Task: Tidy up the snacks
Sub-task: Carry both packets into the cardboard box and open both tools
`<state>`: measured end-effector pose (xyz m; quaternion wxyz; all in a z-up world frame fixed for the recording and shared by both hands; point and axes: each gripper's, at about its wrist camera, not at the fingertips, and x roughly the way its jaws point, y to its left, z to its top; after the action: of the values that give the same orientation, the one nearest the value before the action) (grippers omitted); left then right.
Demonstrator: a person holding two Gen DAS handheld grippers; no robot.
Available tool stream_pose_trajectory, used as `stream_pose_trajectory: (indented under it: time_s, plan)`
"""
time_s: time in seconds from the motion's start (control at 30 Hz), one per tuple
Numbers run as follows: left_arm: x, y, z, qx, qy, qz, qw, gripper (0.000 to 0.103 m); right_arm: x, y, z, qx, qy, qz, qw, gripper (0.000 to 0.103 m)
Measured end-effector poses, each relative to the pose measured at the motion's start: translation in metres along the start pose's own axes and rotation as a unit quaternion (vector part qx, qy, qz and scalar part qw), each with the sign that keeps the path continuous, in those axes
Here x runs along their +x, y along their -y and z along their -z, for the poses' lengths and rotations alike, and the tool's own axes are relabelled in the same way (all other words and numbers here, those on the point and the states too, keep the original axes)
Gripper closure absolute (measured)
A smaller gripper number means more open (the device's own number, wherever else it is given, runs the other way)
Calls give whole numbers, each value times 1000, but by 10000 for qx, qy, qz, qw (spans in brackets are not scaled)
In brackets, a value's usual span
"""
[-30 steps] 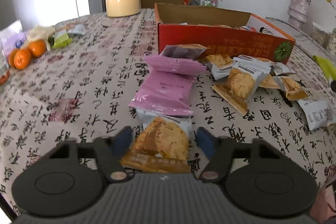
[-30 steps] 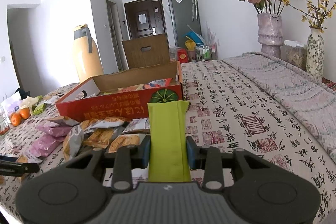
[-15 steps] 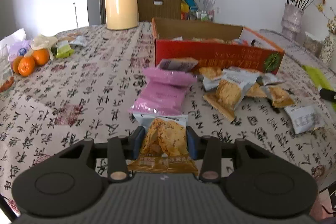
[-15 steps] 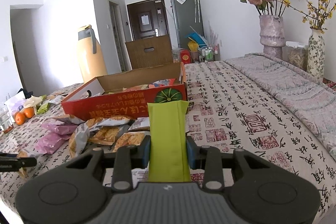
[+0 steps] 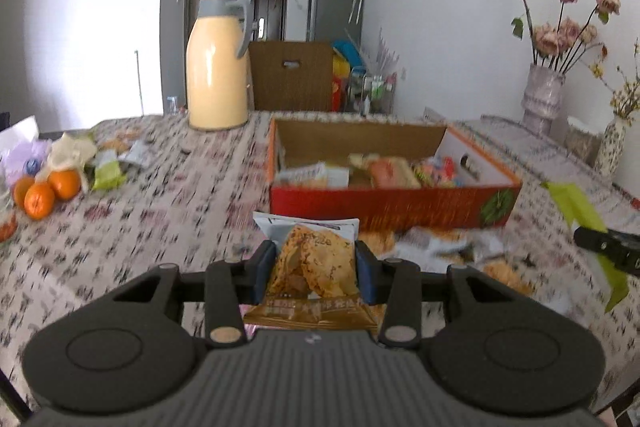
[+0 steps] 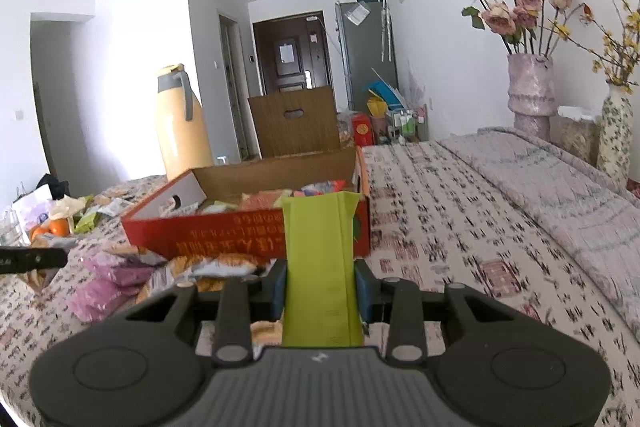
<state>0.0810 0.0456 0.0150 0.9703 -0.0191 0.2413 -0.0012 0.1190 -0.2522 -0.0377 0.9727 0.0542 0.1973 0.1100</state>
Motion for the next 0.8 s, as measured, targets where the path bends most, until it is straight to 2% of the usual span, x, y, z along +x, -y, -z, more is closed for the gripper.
stream_pose_trajectory:
  time_s: [0.33, 0.8]
  plan:
    - [23, 19, -51, -92, 495, 101, 9987, 61, 31, -4, -41, -64, 371, -122, 9992, 70]
    - [91, 30, -102, -160, 510, -31, 9986, 61, 109, -4, -94, -206, 394, -184, 9988, 70]
